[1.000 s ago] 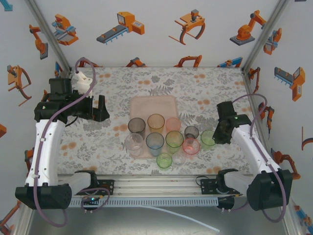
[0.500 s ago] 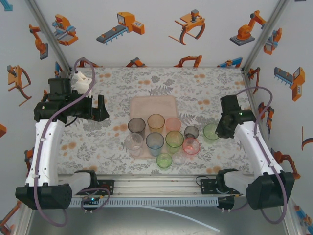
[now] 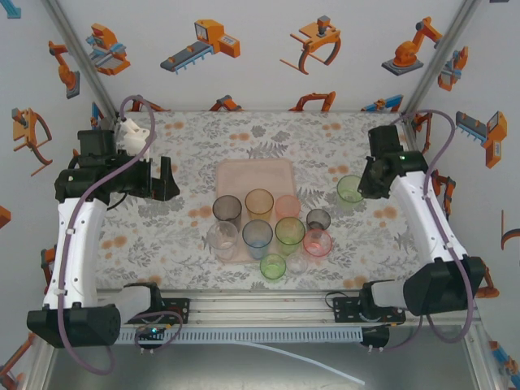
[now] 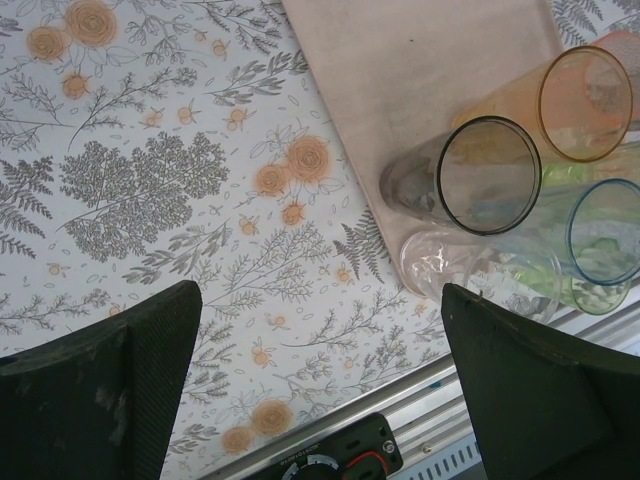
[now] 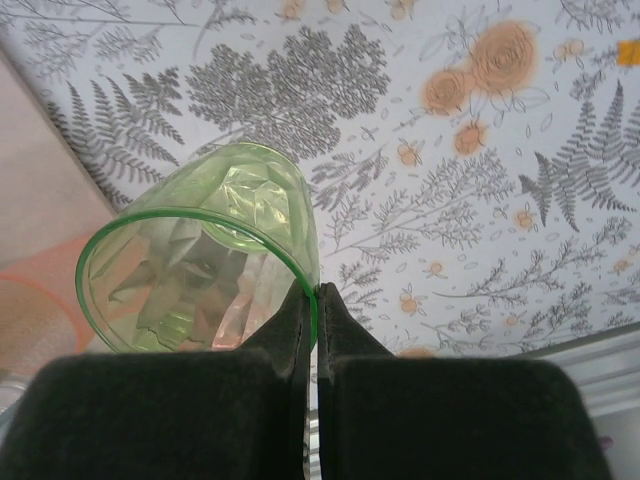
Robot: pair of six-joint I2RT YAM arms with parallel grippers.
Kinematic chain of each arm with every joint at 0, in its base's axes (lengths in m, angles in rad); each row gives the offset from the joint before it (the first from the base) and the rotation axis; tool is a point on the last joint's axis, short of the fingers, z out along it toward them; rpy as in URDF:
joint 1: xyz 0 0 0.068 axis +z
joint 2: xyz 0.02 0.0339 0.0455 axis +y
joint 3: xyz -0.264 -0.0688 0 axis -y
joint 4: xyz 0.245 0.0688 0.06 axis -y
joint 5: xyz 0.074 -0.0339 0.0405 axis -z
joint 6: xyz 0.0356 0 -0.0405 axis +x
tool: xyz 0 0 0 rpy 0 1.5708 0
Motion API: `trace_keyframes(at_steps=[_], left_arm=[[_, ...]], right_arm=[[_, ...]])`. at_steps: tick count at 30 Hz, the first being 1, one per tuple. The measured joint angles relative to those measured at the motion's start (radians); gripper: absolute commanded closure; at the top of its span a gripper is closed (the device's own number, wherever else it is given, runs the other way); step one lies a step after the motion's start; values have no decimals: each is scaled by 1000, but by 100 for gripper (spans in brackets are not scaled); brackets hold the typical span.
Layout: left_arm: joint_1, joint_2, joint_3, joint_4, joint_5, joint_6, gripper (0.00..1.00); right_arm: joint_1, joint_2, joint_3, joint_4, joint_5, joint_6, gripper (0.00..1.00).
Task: Place the glasses into the tray
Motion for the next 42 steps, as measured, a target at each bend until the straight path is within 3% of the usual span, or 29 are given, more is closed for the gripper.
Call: trace_keyframes(at_steps=[14,34,42], left_arm=[[31,7,0,0,0,0,3],[52,7,0,0,5,-5,3],[63,7,0,0,8,-7,3]], right_arm=[[12,252,240,37,-101,-37,100],[230,512,457,53,-130,-80,100],[259,570,511,59,-151,-88,100]])
